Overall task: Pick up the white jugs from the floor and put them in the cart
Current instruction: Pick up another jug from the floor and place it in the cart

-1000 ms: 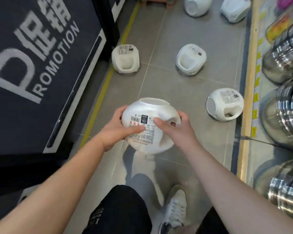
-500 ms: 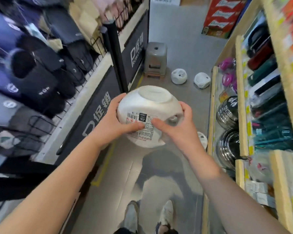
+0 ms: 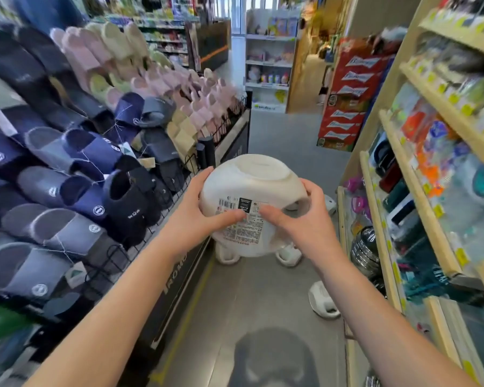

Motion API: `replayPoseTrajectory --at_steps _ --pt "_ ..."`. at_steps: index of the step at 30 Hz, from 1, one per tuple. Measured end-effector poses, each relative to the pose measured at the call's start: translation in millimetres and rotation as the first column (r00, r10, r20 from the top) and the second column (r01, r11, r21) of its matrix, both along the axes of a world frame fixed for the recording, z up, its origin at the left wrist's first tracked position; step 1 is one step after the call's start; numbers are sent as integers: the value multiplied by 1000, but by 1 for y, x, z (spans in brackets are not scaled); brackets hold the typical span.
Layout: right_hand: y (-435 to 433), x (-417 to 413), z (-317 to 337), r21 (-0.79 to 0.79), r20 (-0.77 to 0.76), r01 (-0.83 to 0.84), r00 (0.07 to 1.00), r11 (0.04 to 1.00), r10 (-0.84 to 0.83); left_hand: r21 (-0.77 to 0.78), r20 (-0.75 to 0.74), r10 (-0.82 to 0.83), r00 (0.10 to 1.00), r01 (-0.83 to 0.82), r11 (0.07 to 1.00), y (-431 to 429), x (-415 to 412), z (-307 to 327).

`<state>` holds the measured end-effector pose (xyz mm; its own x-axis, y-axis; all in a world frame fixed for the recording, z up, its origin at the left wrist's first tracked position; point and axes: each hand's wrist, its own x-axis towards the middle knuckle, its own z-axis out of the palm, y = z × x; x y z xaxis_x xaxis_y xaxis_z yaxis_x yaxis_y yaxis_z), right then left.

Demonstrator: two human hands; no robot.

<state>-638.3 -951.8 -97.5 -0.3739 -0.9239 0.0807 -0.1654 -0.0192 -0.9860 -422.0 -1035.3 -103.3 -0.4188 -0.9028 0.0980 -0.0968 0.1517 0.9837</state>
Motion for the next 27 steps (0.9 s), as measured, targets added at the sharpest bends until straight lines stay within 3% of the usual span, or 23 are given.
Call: replayPoseTrajectory --at_steps 10,18,22,27 --pt "-4 28 2 0 -15 -42 999 999 42 -31 -25 81 996 -82 996 13 32 1" --pt "-13 66 -8 -3 -17 -210 978 978 210 -22 12 267 963 -267 963 42 76 -13" --pt "-21 87 -11 -7 -31 -378 925 926 378 -35 26 447 894 -446 894 72 99 -14" --pt "-26 125 -2 -44 -53 -637 771 770 635 -48 49 693 719 -692 721 129 126 -13"
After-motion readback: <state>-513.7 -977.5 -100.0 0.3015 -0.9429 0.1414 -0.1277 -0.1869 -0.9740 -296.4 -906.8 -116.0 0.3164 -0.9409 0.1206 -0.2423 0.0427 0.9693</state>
